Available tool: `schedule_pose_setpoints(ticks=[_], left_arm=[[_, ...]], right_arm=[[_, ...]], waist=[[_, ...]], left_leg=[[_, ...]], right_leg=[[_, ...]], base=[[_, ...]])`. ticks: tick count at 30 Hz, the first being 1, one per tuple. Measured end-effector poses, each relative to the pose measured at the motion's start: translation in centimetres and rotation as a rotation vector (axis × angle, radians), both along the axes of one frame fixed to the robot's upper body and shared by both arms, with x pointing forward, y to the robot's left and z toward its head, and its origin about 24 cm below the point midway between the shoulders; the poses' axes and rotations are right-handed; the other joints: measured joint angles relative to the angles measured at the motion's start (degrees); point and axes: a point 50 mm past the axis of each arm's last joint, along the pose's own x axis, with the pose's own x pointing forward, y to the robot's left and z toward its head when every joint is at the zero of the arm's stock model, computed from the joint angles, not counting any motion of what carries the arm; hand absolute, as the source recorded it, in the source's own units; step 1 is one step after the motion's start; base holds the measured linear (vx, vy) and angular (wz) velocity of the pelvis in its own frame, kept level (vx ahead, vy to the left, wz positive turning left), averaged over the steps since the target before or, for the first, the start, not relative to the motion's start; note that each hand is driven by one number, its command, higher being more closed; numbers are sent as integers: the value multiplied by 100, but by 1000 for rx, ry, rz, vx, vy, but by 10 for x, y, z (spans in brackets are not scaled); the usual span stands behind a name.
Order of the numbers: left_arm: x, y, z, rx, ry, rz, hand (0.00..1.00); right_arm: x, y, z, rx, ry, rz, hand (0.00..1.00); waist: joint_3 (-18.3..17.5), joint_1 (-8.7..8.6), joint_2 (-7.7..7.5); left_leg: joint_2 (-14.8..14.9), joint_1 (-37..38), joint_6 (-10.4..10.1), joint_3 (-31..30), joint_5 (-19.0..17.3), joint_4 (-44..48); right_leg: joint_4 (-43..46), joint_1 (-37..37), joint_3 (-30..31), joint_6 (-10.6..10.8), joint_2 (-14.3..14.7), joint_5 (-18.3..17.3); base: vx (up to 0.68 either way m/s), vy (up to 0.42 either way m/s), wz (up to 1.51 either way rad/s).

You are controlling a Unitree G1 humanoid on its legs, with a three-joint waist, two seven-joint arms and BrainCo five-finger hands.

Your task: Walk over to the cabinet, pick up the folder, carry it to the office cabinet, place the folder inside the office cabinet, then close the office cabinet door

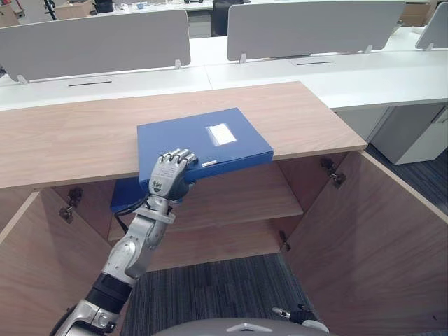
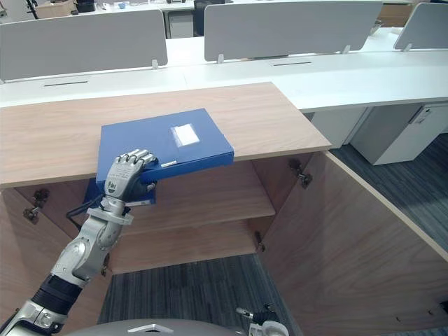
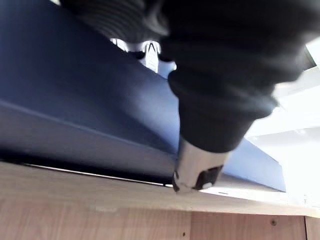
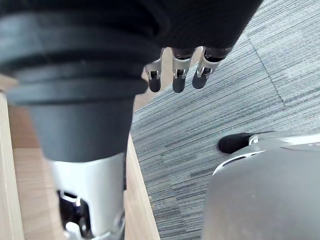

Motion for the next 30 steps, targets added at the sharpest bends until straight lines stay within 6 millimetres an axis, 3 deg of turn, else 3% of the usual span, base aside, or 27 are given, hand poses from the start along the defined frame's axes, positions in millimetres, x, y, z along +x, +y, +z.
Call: schedule_pose_setpoints(ticks=[8, 14, 19, 23, 26, 30], left_arm=[[-16, 9, 16, -129, -46, -17, 100], [-42, 5, 44, -415, -115, -136, 100], [-56, 0, 66, -665, -174, -236, 100], [-70, 3, 83, -858, -232, -305, 100], [-75, 8, 91, -945, -283, -326, 100], [-83, 18, 98, -1129, -345, -355, 100]], right_arm=[[2, 2, 1, -1, -10, 20, 0], [16, 11, 6, 0, -82, 80, 0], [51, 31, 25, 14, -261, 178, 0], [84, 51, 52, 36, -466, 224, 0], [96, 57, 65, 42, -550, 216, 0], [114, 68, 98, 62, -740, 228, 0]], waist=[[-25, 8, -11], [-127, 62, -34], [-138, 124, 7], [-140, 173, 37], [-139, 204, 36], [-135, 195, 28]], left_leg=[[11, -22, 4, 22, -8, 1], [52, -89, 1, 155, 2, 38], [66, -102, 18, 154, 56, 4], [65, -116, 54, 137, 107, 2], [65, -139, 61, 131, 132, 2], [64, -155, 67, 130, 155, 2]], right_leg=[[5, -34, 40, 68, 0, 40], [105, -197, 263, 83, 35, 67], [240, -307, 304, 74, 53, 59], [288, -365, 309, 54, 49, 39], [288, -386, 308, 61, 47, 41], [284, -402, 310, 73, 46, 66]], base=[[0, 0, -1], [-4, -8, -11], [-78, -14, -1], [-80, -2, 1], [-55, -2, 1], [-19, 0, 0]])
